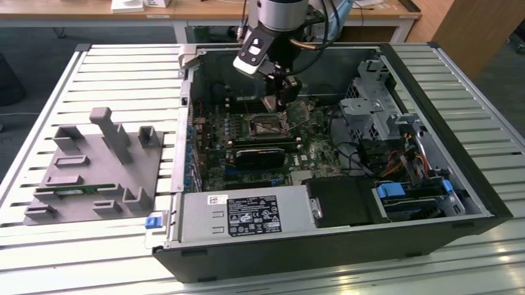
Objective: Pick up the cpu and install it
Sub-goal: 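Place the cpu into insertion slot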
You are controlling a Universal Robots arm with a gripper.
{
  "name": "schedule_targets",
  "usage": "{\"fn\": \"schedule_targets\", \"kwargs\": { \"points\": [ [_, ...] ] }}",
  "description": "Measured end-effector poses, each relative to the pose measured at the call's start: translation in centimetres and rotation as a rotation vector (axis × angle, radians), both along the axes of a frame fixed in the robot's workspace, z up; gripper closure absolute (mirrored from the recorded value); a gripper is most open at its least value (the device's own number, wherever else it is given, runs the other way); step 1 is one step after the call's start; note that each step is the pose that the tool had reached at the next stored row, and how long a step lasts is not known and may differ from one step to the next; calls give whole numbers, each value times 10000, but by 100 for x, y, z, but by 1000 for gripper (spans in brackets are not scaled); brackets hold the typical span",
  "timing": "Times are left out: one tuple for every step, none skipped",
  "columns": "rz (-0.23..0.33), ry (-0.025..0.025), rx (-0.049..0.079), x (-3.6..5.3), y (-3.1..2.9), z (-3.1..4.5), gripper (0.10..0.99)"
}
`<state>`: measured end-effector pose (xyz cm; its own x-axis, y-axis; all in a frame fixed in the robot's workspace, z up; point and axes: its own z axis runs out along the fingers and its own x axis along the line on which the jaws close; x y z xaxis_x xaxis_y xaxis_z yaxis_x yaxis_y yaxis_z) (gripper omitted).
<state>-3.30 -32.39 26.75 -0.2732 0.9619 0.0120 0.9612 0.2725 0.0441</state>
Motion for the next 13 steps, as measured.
{"fn": "schedule_targets", "kwargs": {
  "points": [
    [-1, 0, 0, 0, 0, 0, 557],
    [-1, 0, 0, 0, 0, 0, 557],
    [-2, 0, 0, 0, 0, 0, 557],
    [-2, 0, 0, 0, 0, 0, 557],
    [-2, 0, 0, 0, 0, 0, 557],
    [-3, 0, 0, 0, 0, 0, 557],
    [-3, 0, 0, 0, 0, 0, 557],
    [-4, 0, 0, 0, 0, 0, 557],
    [-4, 0, 0, 0, 0, 0, 557],
    [-12, 1, 0, 0, 0, 0, 557],
    [-40, 0, 0, 0, 0, -1, 557],
    [-96, 0, 0, 0, 1, -1, 557],
    [-207, -1, 0, -1, 1, -2, 557]
  ]
}}
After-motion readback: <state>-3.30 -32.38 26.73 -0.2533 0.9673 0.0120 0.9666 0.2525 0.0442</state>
